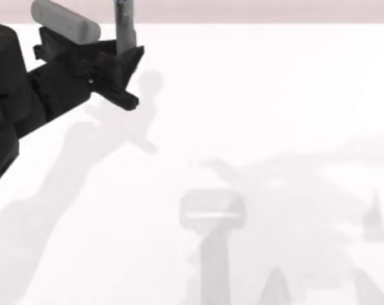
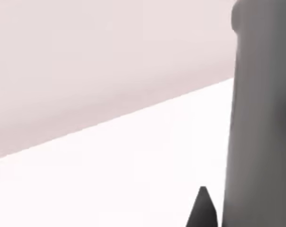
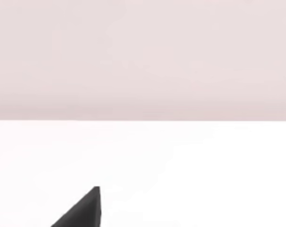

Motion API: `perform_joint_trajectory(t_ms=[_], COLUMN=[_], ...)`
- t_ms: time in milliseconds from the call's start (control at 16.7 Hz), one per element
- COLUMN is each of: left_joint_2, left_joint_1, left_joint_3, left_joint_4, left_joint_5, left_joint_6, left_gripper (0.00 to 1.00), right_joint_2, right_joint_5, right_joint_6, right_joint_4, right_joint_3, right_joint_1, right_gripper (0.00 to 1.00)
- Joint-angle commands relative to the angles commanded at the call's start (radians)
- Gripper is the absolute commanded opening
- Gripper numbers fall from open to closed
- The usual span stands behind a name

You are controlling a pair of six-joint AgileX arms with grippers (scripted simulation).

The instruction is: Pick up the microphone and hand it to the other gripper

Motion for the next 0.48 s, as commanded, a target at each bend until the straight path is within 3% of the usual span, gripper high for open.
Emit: perform_joint_trajectory(t_ms=[180, 480], left_joint_2=[-0.057, -0.064], left_joint_1=[0.007, 0.003], left_joint_3=[-0.029, -0.029], left_joint_4=[0.102, 0.115], left_joint_5=[0.050, 0.055], left_joint_6=[0.029, 0.034], left_gripper=[0.00, 0.00], right_joint_2=[0.000, 0.000], right_joint_5=[0.000, 0.000], right_joint_6=[0.000, 0.000], right_joint_4=[0.000, 0.000], right_joint_3=[0.000, 0.000], right_joint_1=[0.000, 0.000], right_gripper=[1.00, 1.00])
